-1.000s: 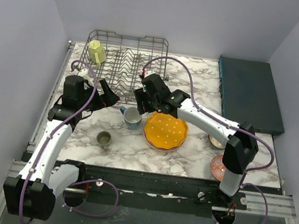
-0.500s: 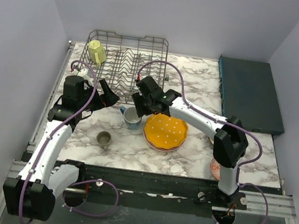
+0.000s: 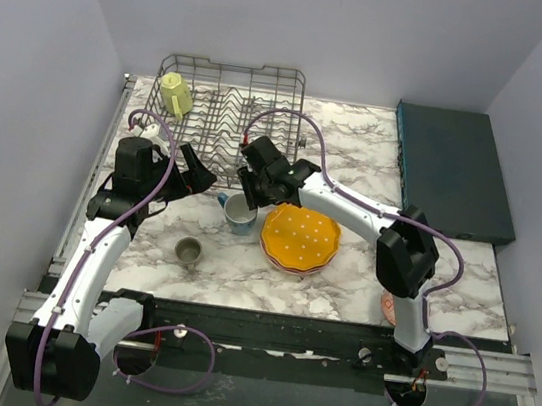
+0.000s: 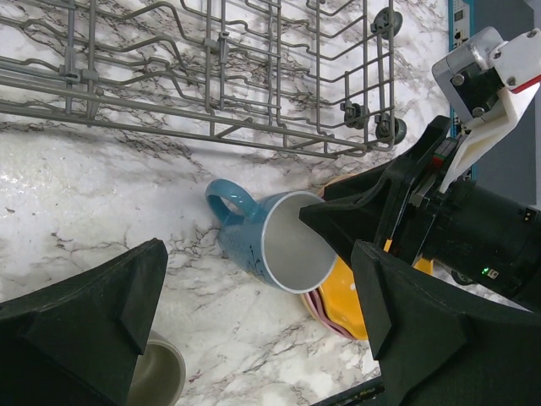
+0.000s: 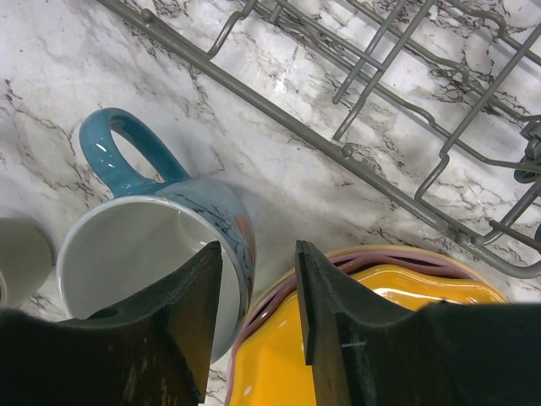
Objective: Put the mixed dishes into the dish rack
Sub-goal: Pick up the cup at the center of the board.
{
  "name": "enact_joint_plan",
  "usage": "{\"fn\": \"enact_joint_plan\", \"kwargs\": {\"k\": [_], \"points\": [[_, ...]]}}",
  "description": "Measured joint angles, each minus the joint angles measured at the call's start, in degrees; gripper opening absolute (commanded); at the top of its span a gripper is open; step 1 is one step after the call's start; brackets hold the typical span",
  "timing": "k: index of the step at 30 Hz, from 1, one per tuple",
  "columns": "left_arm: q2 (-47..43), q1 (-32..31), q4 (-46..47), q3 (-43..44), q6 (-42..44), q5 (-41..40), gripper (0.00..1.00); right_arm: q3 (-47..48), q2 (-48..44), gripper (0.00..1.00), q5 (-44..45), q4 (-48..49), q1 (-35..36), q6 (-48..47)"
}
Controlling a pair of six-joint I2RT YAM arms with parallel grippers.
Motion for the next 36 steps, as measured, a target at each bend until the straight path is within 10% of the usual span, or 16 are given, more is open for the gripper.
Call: {"fn": "enact_joint_plan", "kwargs": {"k": [9,20,36], "points": [[0.0,0.0,0.0,0.0,0.0,0.0,0.99,2.1,2.3,0.38,-0.5,-2.1,0.0,0.0],[0.0,-0.1,0.0,0.0,-0.1,0.0,0.99,2.1,3.1,0.00,-2.2,-3.0,0.0,0.1],[1.2,-0.1,0.0,0.0,-0.7,-0.7,0.99,-10.8,-3.9,0.00,-3.3,7.5,-0.3,4.2]]}}
